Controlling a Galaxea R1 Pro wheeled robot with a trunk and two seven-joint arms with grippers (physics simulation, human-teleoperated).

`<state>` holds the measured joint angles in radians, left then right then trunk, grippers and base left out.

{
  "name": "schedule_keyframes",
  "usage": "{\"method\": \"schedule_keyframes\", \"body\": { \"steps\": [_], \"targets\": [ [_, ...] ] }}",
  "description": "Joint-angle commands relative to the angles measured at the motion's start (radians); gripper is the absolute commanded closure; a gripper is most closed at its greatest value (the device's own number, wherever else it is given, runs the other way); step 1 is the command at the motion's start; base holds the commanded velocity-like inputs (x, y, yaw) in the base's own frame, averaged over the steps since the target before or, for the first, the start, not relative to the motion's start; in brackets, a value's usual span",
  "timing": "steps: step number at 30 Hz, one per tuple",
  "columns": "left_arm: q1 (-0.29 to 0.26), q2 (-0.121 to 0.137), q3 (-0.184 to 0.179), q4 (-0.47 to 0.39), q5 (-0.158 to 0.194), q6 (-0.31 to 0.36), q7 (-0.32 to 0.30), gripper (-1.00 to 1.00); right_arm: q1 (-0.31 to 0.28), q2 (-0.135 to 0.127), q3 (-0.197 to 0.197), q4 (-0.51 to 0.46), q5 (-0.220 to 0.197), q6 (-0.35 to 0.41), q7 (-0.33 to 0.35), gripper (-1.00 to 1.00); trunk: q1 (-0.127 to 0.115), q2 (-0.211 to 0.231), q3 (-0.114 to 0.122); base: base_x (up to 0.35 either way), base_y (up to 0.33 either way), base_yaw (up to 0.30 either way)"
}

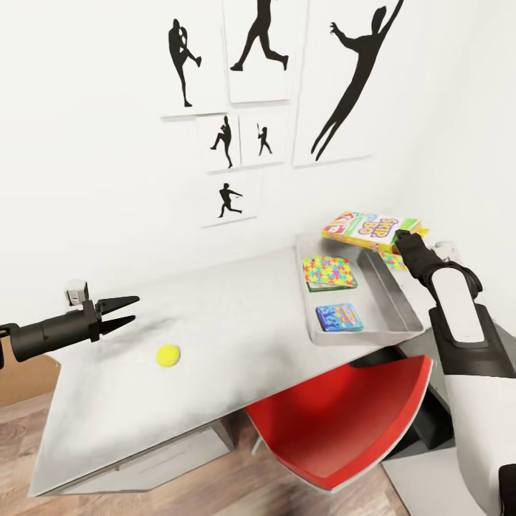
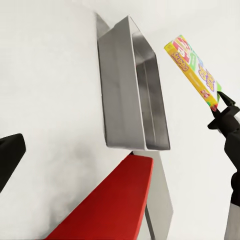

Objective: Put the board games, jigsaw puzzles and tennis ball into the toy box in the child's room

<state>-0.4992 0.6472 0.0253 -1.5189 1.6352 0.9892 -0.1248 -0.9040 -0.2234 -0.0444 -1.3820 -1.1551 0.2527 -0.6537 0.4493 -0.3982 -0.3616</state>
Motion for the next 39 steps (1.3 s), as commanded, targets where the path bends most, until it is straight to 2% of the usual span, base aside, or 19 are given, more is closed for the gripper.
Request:
{"method": "schedule_keyframes", "body": {
  "steps": [1, 10, 32, 39],
  "targets": [
    [-0.001, 0.000, 0.001, 0.001, -0.010, 0.003, -0.010, -1.00, -0.001, 0.000, 0.000, -0.001, -0.003, 0.005, -0.006, 1.00, 0.001, -0.002, -0.002, 0.057, 0.220, 0.000],
    [-0.001, 0.000, 0.002, 0.000, -0.010, 0.003, -0.010, -1.00, -0.001, 0.001, 0.002, 0.000, -0.001, 0.004, -0.006, 1.00, 0.001, -0.002, -0.002, 0.022, 0.091, 0.000],
    [-0.001, 0.000, 0.000, 0.000, -0.010, 0.003, -0.010, -1.00, 0.000, 0.000, -0.001, 0.025, 0.005, 0.004, -0.007, 1.00, 0.001, -0.002, -0.002, 0.002, 0.010, 0.000],
    [-0.001, 0.000, 0.001, 0.000, -0.010, 0.003, -0.010, -1.00, 0.000, 0.000, 0.000, 0.031, 0.005, 0.004, -0.007, 1.00, 0.001, -0.002, -0.002, -0.106, 0.105, 0.000]
  ]
}}
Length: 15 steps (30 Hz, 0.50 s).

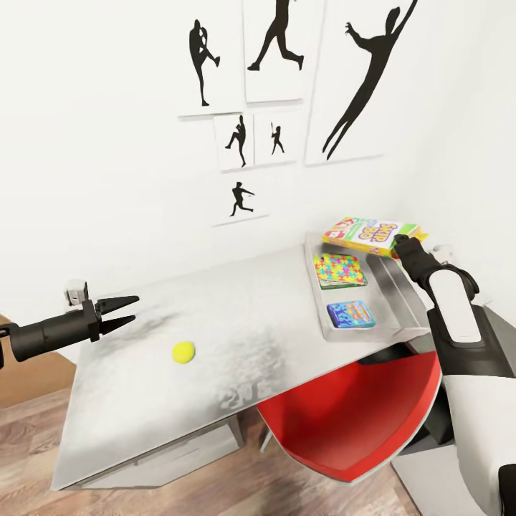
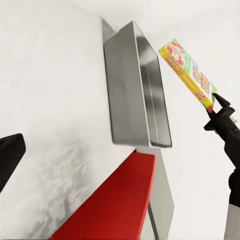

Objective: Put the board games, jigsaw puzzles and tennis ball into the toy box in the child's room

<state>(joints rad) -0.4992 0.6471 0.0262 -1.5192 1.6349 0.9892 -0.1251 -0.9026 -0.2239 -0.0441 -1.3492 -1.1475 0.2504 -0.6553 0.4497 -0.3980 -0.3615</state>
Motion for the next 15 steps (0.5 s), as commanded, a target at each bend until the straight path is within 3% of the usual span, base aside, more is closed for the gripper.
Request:
{"method": "schedule_keyframes", "body": {
  "steps": [1, 15],
  "targets": [
    [-0.001, 0.000, 0.001, 0.001, -0.010, 0.003, -0.010, -1.00, -0.001, 0.000, -0.001, -0.001, -0.003, 0.006, -0.006, 1.00, 0.000, -0.002, -0.002, -0.135, 0.122, 0.000],
    [-0.001, 0.000, 0.000, 0.001, -0.010, 0.003, -0.010, -1.00, -0.001, 0.000, 0.000, 0.004, -0.002, 0.004, -0.006, 1.00, 0.000, -0.002, -0.002, -0.046, 0.041, 0.000]
  ]
}}
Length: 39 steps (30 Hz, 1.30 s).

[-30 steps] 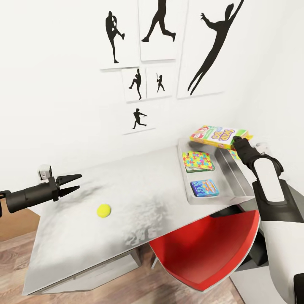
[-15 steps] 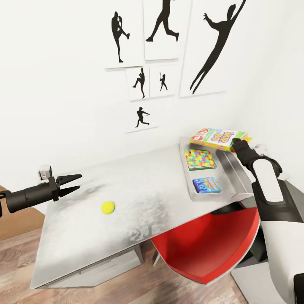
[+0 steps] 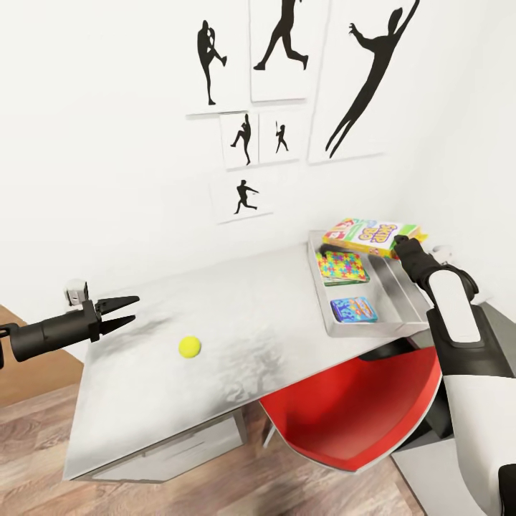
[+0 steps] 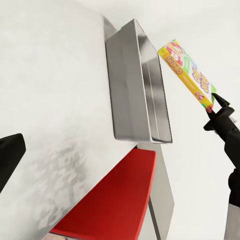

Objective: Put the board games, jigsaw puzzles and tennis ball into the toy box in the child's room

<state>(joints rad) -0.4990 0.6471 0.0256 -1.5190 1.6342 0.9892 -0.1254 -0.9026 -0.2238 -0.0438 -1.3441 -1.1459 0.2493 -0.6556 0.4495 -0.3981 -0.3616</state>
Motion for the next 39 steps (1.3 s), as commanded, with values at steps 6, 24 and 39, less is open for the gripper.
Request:
{"method": "schedule_keyframes", "body": {
  "steps": [6, 24, 39],
  "targets": [
    [-0.001, 0.000, 0.001, 0.000, -0.010, 0.003, -0.010, -1.00, -0.001, 0.000, 0.000, 0.021, -0.003, 0.005, -0.005, 1.00, 0.001, -0.002, -0.004, -0.005, 0.005, 0.000],
    [-0.001, 0.000, -0.003, 0.000, -0.010, 0.003, -0.010, -1.00, -0.002, 0.000, 0.003, 0.162, -0.002, -0.083, -0.001, 1.00, 0.001, -0.002, -0.029, -0.001, 0.000, 0.000],
    [-0.001, 0.000, -0.005, 0.000, -0.010, 0.003, -0.010, -1.00, -0.002, 0.000, 0.004, 0.202, -0.002, -0.148, 0.004, 1.00, 0.001, -0.002, -0.049, 0.000, 0.000, 0.000]
  ]
}}
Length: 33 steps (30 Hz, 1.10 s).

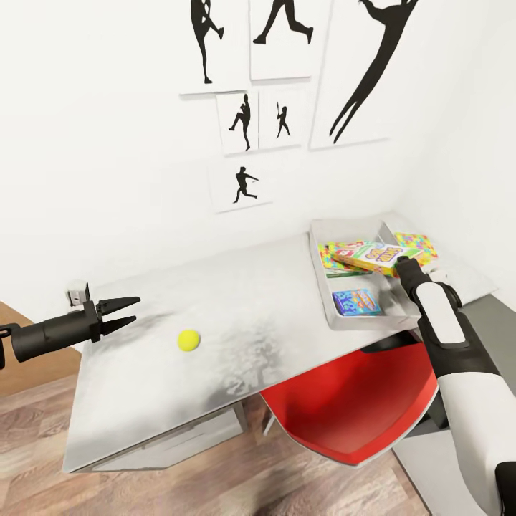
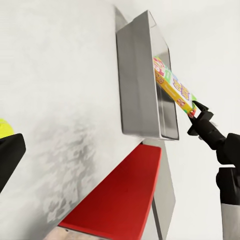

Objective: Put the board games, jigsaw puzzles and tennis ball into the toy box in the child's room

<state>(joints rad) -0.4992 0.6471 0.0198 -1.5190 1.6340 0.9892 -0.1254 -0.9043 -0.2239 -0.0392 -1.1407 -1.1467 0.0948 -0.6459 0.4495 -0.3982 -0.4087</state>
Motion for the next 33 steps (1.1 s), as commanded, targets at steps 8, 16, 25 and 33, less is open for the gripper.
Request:
{"method": "schedule_keyframes", "body": {
  "steps": [8, 16, 25, 33],
  "targets": [
    [-0.001, 0.000, 0.000, 0.000, -0.009, 0.003, -0.010, -1.00, -0.001, -0.001, -0.001, -0.002, 0.000, -0.001, -0.004, 1.00, 0.001, -0.002, -0.004, 0.000, 0.000, 0.000],
    [-0.001, 0.000, 0.000, -0.001, -0.009, 0.003, -0.010, -1.00, -0.008, -0.002, -0.001, -0.022, 0.001, -0.005, -0.003, 1.00, 0.001, -0.002, -0.004, 0.000, 0.000, 0.000],
    [-0.001, 0.000, 0.000, -0.001, -0.009, 0.003, -0.010, -1.00, -0.013, -0.002, -0.001, -0.086, 0.001, -0.006, -0.004, 1.00, 0.001, -0.002, -0.004, 0.000, 0.000, 0.000],
    [-0.001, 0.000, 0.000, -0.001, -0.009, 0.003, -0.010, -1.00, -0.014, -0.002, -0.001, -0.100, 0.001, -0.006, -0.004, 1.00, 0.001, -0.002, -0.010, 0.000, 0.000, 0.000]
  ]
}}
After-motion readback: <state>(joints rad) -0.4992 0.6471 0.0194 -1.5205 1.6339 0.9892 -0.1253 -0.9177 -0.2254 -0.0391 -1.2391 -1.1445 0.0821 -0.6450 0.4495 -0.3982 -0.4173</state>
